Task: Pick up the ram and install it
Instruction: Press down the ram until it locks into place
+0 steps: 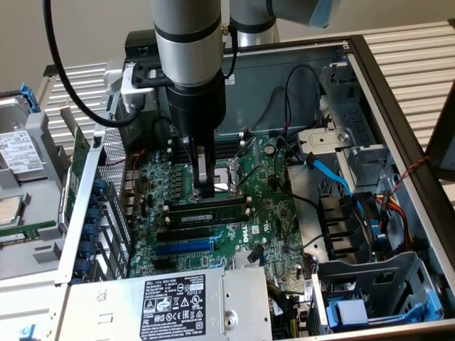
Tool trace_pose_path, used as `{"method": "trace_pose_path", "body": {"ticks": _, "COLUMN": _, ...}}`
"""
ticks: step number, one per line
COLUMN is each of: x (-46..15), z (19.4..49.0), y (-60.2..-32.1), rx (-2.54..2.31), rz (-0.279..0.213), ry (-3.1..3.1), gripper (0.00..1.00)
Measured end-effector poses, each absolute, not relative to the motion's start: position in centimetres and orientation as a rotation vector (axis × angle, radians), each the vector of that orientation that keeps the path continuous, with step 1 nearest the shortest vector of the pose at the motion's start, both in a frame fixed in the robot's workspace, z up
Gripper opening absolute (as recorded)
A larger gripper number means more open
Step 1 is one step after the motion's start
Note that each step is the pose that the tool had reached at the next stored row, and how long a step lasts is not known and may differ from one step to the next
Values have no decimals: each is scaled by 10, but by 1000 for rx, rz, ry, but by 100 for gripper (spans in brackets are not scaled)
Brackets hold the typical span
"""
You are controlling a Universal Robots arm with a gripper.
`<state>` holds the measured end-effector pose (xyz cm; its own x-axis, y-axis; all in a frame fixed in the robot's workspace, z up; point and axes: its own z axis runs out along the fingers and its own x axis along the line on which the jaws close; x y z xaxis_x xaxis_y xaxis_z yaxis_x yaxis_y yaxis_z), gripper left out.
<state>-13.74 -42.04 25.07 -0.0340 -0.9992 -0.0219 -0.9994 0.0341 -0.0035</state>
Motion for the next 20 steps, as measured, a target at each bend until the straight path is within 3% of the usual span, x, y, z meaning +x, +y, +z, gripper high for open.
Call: {"method": "trace_pose_path", "body": {"ticks": 20, "x": -137, "z": 251, "y": -420, "rx": -1843, "rz": 18, "ry": 2521, "gripper": 11}}
